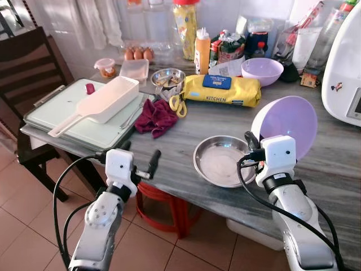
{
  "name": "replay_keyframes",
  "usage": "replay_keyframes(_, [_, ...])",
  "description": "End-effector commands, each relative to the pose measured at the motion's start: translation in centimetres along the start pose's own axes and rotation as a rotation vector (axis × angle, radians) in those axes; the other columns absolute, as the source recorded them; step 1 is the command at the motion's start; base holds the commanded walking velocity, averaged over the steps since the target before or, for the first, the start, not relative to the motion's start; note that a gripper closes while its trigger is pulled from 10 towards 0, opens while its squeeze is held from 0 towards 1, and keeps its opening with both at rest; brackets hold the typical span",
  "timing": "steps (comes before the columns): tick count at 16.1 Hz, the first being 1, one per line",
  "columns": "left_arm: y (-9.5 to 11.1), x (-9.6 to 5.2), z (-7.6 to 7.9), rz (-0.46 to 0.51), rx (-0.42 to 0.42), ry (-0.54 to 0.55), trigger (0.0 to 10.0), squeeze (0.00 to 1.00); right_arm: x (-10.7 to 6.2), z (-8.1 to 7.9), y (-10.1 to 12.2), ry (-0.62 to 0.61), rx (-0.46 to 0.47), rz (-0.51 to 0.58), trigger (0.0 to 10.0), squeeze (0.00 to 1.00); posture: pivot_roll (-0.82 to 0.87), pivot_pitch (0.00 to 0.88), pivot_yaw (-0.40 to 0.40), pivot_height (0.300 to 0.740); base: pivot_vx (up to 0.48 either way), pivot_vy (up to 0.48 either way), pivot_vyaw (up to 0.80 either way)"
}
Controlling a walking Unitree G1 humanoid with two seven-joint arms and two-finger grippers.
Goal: Setting the table
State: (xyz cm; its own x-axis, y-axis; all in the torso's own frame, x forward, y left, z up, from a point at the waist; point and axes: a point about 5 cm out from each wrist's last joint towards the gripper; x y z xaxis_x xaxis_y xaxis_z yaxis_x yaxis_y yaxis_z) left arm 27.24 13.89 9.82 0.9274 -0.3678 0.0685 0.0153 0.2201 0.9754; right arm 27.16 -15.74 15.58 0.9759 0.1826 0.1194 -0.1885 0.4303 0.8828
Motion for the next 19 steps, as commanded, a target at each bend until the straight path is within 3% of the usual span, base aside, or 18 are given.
replay_keyframes(1, [0.0,-0.4,0.1,-0.02,0.006,-0.036,10.0,0.0,0.4,-0.1,0.5,0.032,-0.017,0.026,10.0,0.0,-0.05,0.093,0.066,0.74,0.0,0.0,0.0])
replay_keyframes(6, [0.5,-1.7,-0.2,-0.058,-0.002,-0.15,10.0,0.0,2.5,-0.1,2.4,0.165,-0.074,0.127,10.0,0.0,-0.04,0.12,0.056,0.74,0.0,0.0,0.0])
replay_keyframes(8, [0.7,-2.1,0.0,-0.071,-0.01,-0.192,10.0,0.0,3.4,-0.9,3.2,0.268,-0.104,0.172,10.0,0.0,-0.04,0.126,0.047,0.74,0.0,0.0,0.0])
replay_keyframes(11, [0.8,-2.0,-0.3,-0.068,-0.009,-0.171,10.0,0.0,4.8,-2.5,4.4,0.426,-0.19,0.237,10.0,0.0,-0.03,0.133,0.042,0.74,0.0,0.0,0.0])
replay_keyframes(16, [0.5,-2.2,0.7,-0.082,-0.039,-0.192,10.0,0.0,7.1,-4.1,4.2,0.615,-0.254,0.253,10.0,0.0,-0.02,0.139,0.037,0.74,0.0,0.0,0.0])
replay_keyframes(19, [0.5,-2.1,0.9,-0.085,-0.045,-0.196,10.0,0.0,7.7,-4.7,4.0,0.679,-0.272,0.262,10.0,0.0,-0.01,0.141,0.032,0.74,0.0,0.0,0.0])
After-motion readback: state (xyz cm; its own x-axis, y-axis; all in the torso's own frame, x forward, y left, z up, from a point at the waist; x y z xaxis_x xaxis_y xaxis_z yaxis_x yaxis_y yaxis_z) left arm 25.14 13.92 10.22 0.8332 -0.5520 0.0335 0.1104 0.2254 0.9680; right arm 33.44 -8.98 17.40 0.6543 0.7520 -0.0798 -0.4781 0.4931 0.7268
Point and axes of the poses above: a point about 5 cm out from each wrist's last joint towards the gripper, its own x axis pointing out of the wrist towards the gripper, its own y axis along the axis of the wrist's last joint, z = x × y, and after that the axes turned 14 degrees about -x, right-handed
